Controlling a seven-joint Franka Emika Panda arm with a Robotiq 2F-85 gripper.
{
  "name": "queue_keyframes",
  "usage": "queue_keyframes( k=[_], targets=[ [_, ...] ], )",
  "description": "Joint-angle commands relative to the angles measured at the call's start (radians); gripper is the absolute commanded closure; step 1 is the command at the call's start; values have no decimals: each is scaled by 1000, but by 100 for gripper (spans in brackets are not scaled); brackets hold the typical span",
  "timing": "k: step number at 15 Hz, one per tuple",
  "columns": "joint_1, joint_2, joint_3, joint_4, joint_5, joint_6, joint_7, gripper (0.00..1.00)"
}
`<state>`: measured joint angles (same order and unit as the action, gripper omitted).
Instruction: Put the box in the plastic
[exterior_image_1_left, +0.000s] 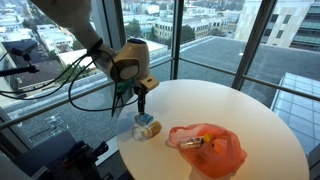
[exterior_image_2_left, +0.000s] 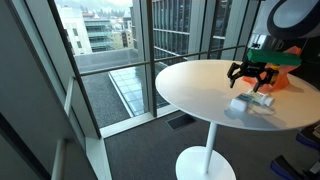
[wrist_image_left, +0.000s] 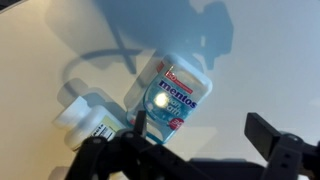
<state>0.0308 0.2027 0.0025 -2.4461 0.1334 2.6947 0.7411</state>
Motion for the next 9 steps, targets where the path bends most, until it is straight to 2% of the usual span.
queue_keyframes(
  k=[1,9],
  targets=[
    [18,66,-24,51,28,18,40,0],
    [13,143,-20,97,118,17,23,0]
  ],
)
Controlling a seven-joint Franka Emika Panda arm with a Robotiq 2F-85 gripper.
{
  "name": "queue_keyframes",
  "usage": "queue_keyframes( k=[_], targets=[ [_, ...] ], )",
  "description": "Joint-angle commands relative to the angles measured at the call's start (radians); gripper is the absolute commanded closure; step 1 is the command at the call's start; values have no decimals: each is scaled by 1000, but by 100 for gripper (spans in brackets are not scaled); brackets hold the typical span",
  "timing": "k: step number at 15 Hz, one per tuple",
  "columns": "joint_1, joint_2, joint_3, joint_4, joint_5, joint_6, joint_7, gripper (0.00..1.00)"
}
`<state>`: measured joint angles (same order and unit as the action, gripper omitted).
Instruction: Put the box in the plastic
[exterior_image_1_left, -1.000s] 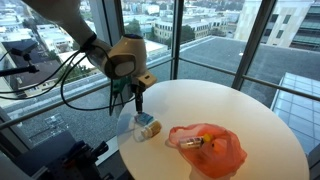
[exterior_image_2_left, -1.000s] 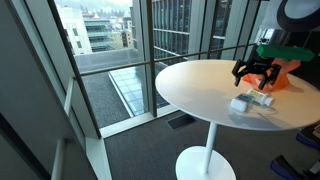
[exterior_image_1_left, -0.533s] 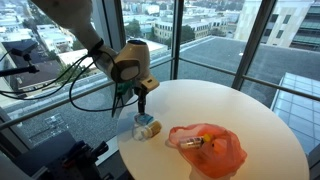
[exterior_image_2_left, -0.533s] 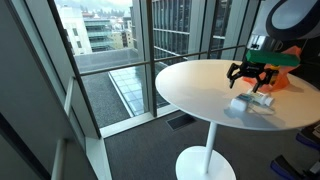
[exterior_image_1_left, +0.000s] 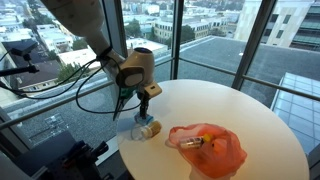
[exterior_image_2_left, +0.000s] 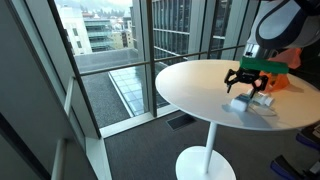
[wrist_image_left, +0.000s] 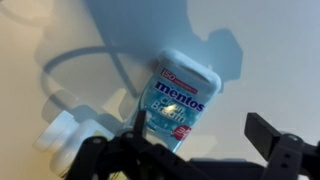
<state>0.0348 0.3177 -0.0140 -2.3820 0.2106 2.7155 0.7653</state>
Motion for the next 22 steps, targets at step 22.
queue_keyframes(
  k=[22],
  targets=[
    [62,-47,4,-58,94,17,33,0]
  ],
)
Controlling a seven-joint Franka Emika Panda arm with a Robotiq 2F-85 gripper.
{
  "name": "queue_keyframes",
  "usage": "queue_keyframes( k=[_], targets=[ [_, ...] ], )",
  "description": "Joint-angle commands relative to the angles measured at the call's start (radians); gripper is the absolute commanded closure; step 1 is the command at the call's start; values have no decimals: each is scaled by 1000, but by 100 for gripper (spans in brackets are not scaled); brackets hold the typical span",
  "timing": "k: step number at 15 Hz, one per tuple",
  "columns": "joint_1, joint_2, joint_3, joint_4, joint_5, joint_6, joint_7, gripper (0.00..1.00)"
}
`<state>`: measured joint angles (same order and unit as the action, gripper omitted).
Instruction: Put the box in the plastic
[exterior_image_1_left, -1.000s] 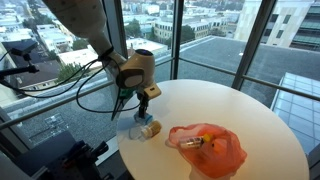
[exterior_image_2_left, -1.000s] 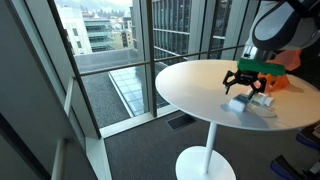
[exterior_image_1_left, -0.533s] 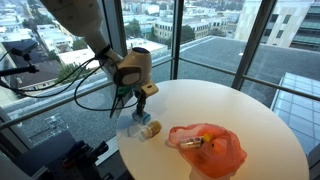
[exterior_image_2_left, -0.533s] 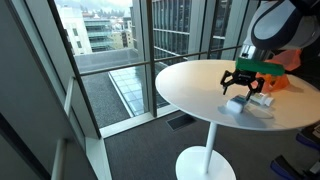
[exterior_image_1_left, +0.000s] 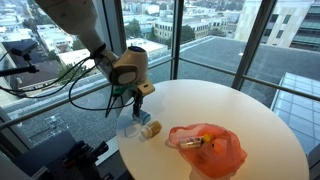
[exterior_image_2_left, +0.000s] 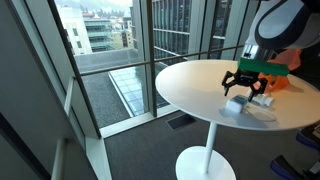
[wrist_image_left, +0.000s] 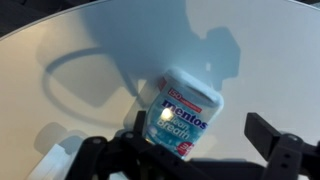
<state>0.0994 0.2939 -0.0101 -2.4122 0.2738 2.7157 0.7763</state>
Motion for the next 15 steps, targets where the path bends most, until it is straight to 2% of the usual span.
queue_keyframes(
  k=[1,15],
  targets=[
    [-1,-22,-3,-31,32,25,30,0],
    [10,36,-52,-25,-1,93,52,0]
  ],
)
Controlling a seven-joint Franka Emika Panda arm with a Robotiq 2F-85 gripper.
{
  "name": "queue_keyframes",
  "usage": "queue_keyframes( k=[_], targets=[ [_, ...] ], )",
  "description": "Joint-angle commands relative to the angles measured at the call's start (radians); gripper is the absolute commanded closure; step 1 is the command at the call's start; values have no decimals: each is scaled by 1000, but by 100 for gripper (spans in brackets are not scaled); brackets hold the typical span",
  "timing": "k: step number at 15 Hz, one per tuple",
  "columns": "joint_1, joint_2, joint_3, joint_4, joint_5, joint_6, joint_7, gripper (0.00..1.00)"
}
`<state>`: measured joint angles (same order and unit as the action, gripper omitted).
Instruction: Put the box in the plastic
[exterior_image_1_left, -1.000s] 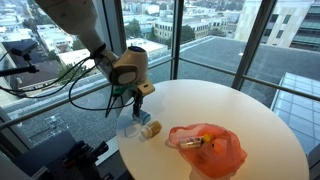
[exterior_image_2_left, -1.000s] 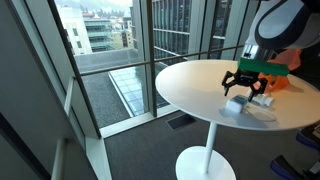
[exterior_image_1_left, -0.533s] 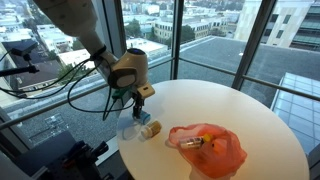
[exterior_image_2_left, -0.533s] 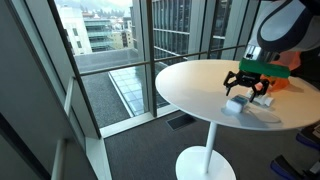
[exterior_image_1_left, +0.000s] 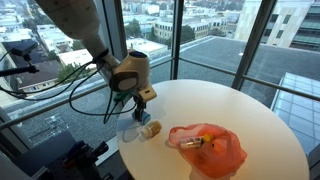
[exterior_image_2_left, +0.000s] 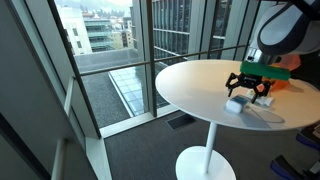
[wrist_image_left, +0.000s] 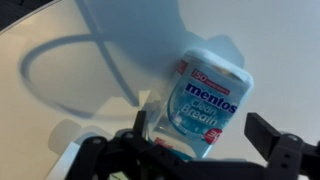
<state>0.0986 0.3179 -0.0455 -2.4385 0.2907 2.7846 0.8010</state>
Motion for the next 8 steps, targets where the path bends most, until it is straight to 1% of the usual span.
queue_keyframes(
  k=[1,2,4,6,8],
  targets=[
    [15,16,-22,1,-25,30,30,25],
    [18,17,-27,0,-29,34,30,25],
    [25,12,-35,-4,-39,43,28,44],
    [30,5,-39,-7,-46,47,25,58],
    [32,-4,-40,-12,-51,47,20,59]
  ],
)
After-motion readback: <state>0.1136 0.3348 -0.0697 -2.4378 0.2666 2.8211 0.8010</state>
